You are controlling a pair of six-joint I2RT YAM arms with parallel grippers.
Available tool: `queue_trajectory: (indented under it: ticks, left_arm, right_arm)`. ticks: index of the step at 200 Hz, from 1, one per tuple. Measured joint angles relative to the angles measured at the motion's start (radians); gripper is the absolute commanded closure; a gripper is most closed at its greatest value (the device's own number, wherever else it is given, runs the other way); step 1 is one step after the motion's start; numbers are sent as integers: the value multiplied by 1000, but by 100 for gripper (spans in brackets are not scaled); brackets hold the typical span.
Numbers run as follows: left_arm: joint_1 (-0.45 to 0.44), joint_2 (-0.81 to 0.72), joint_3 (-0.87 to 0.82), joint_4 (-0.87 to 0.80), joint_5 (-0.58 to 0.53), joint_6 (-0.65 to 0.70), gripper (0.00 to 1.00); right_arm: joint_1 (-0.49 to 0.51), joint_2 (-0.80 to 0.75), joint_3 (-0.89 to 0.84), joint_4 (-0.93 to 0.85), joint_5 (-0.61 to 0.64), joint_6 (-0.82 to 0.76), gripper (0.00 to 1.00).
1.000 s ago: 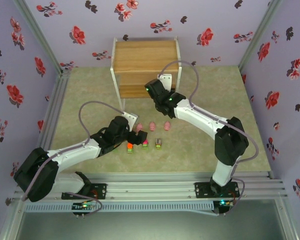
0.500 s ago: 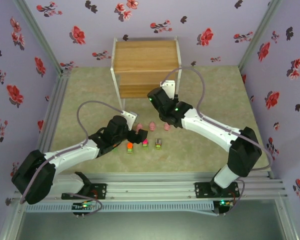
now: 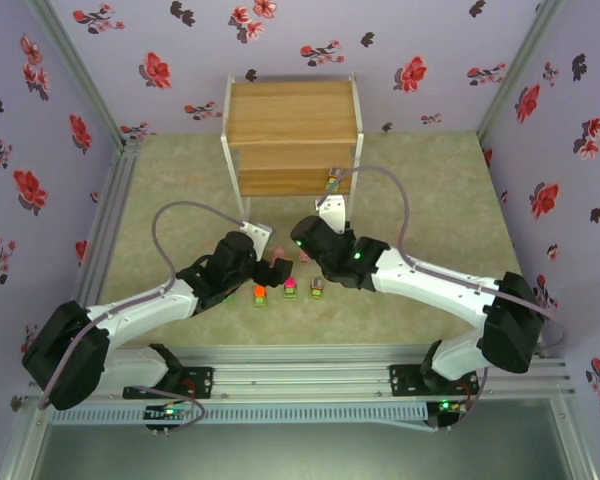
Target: Place and organize the plastic toys onto the shelf
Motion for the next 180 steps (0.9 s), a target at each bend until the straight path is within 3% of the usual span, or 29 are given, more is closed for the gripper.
queue_trajectory:
  ticks: [112,180]
  left_arm:
    - [30,91,56,-105,-108,-6,9]
    - [53,108,67,-148,-119,-17,10]
  right_arm:
    - [214,-28,-165,-28,-7,220,81]
    - [272,77,-204,-8,-18,341,81]
